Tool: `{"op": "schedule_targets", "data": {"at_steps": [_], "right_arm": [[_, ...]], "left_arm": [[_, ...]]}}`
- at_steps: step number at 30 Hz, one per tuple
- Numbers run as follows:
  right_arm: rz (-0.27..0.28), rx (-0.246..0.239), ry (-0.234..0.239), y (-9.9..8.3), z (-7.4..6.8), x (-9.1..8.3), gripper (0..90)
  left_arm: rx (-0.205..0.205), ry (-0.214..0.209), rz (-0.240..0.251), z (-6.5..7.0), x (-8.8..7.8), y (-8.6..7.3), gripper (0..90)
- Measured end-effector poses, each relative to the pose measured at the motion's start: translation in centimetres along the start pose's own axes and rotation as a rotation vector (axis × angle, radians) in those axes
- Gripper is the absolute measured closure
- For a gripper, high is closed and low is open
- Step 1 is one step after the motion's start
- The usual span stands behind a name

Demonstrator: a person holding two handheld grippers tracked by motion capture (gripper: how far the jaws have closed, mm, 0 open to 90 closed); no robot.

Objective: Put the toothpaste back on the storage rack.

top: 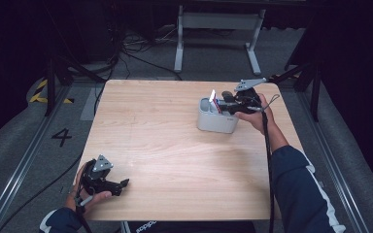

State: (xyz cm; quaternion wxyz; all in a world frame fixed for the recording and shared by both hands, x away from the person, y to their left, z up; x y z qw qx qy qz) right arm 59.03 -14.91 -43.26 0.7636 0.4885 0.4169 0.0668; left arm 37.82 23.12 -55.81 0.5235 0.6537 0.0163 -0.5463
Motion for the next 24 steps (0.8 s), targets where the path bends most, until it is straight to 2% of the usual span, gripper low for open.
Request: {"op": "schedule_targets", "data": {"at_steps": [6,13,18,24], "right_arm": [[-0.002,-0.003,-0.002,-0.2,-0.2,-0.6,48.1],[-0.027,-0.012,-0.029,-0.7,-0.1,-1.6,43.0],[-0.025,-0.013,-0.055,-0.9,0.0,-2.5,40.4],[-0.02,-0.043,-0.078,-1.5,-0.2,-3.9,39.1]], "left_arm": [[0.004,0.001,-0.002,0.0,0.0,0.0,0.4],[0.004,0.001,-0.001,0.0,0.0,0.0,0.4],[-0.002,0.0,0.001,0.0,0.0,0.0,0.4],[0.002,0.0,0.0,0.0,0.0,0.0,0.4]]}}
Point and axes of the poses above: each handheld gripper's, and its own axes: x roughly forward along the jaws, y roughly out of its top, z roughly to its right, the point moved 10 cm from there along x, roughly forward along the jaws, and after that the axes turned 11 degrees about -y, right-handed, at the moved point
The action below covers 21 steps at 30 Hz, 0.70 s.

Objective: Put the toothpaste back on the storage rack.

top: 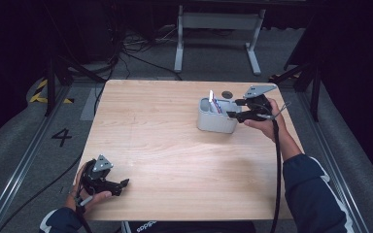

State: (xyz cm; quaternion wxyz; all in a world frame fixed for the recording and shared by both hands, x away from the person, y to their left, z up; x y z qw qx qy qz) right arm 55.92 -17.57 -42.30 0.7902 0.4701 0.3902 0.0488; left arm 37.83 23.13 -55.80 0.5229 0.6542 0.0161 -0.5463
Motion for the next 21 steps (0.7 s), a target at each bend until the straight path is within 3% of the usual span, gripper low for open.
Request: {"op": "schedule_targets", "data": {"at_steps": [13,21], "right_arm": [[0.029,0.001,-0.037,-1.7,0.6,-2.5,38.6],[0.01,-0.005,-0.044,-3.3,0.5,-3.8,37.1]], "left_arm": [[-0.002,-0.001,0.001,0.0,0.0,0.0,0.4],[0.003,0.0,-0.001,0.0,0.0,0.0,0.4]]}}
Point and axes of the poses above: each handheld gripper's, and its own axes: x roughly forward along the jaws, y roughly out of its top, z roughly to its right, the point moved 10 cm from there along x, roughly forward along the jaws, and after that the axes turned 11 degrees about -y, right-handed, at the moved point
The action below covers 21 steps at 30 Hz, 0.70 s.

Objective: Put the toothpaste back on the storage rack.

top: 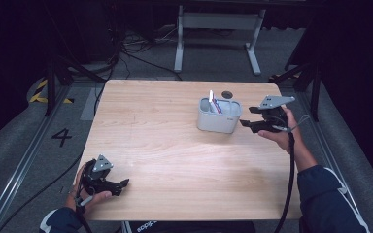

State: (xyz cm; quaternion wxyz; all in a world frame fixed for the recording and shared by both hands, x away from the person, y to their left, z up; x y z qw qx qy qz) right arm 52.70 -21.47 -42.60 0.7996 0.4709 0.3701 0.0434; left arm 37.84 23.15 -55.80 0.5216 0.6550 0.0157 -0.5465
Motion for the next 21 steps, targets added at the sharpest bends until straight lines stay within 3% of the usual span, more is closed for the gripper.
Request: {"op": "schedule_targets", "data": {"at_steps": [12,21], "right_arm": [[-0.031,-0.049,-0.021,-3.2,-1.3,-1.3,33.0],[-0.028,-0.045,-0.037,-5.7,-1.5,-2.6,30.7]], "left_arm": [[-0.005,-0.001,0.002,0.0,0.0,0.0,0.4],[-0.001,-0.001,0.0,0.0,0.0,0.0,0.4]]}}
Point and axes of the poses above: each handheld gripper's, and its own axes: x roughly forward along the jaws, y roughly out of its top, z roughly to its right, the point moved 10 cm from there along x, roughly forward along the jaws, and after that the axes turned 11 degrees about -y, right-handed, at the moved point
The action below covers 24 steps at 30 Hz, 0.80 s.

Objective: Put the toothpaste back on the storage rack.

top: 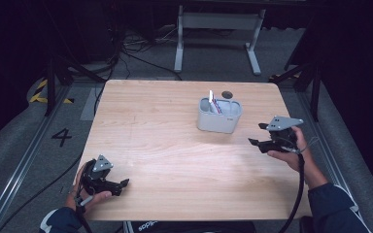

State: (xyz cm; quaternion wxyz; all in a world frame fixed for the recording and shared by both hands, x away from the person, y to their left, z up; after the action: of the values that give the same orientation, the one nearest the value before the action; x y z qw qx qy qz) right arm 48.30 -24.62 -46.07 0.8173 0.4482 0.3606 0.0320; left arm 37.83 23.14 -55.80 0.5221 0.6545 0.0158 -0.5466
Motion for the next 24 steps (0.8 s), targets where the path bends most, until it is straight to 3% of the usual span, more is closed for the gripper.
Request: {"op": "schedule_targets", "data": {"at_steps": [7,14,24], "right_arm": [[0.005,0.01,-0.002,-1.3,-0.4,-0.7,28.9],[-0.029,0.02,0.004,-4.0,-1.2,-1.2,25.9],[-0.047,0.058,0.04,-6.4,-2.2,-2.2,24.7]], "left_arm": [[-0.007,0.001,0.002,0.0,0.0,0.0,0.4],[-0.007,0.001,0.002,0.0,0.0,0.0,0.4],[-0.006,0.001,0.002,0.0,0.0,0.0,0.4]]}}
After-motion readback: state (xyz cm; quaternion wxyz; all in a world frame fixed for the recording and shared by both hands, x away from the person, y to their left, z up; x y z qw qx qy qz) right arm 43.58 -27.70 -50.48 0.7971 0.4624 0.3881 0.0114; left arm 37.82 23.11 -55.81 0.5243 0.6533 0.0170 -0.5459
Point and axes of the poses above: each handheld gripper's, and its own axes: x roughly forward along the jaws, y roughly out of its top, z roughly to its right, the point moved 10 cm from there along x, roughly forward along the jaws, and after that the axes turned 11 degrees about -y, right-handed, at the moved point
